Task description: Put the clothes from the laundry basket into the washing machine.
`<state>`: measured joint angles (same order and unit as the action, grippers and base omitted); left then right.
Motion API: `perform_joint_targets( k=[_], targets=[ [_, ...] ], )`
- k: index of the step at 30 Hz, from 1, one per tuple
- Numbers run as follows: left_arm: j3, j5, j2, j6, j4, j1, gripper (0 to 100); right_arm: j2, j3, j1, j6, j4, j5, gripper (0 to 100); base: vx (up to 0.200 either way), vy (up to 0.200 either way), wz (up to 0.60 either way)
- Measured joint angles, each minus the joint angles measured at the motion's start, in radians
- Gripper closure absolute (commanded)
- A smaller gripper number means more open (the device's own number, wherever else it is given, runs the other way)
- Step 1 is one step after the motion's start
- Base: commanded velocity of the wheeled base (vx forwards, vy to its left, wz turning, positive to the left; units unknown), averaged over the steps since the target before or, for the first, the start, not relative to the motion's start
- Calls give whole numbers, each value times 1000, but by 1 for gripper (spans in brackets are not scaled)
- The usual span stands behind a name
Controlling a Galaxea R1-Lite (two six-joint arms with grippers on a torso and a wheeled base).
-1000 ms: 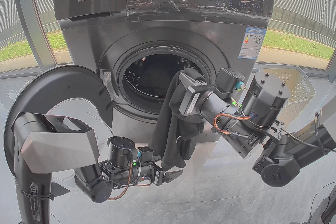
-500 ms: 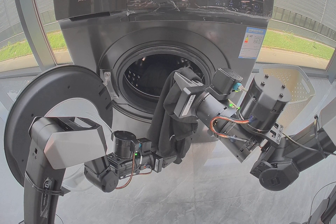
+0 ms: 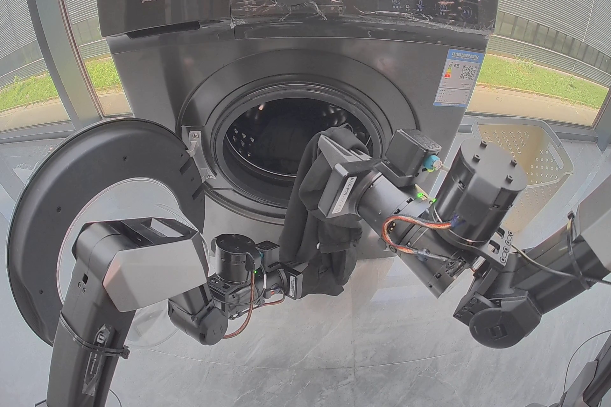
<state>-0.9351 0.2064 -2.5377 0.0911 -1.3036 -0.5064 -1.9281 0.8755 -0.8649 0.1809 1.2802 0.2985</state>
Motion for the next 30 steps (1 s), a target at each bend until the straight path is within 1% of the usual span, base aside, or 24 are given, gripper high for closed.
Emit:
perform_joint_targets(
  k=[5, 8, 9, 14, 19, 29, 30],
  targets=[
    [58, 16, 11, -1, -44, 2, 100, -3, -3, 28, 0, -2, 1, 100, 0, 0, 0],
    [96, 27, 21, -12, -52, 2, 100, -5, -3, 37, -2, -3, 0, 100, 0, 0, 0],
    [99, 27, 22, -12, -52, 2, 0, -6, -2, 38, -2, -3, 0, 100, 0, 0, 0],
    [103, 30, 27, -12, -39, -1, 0, -8, 3, 34, -4, -4, 1, 100, 0, 0, 0],
    [80, 29, 17, -11, -15, 2, 0, -8, 6, 17, -5, -3, 1, 100, 0, 0, 0],
    [-18, 19, -25, -8, 12, 2, 0, -8, 8, -15, -4, 0, 1, 100, 0, 0, 0],
    [-31, 16, -30, -8, 13, 0, 100, -8, 8, -16, -4, 0, 1, 100, 0, 0, 0]
  ],
)
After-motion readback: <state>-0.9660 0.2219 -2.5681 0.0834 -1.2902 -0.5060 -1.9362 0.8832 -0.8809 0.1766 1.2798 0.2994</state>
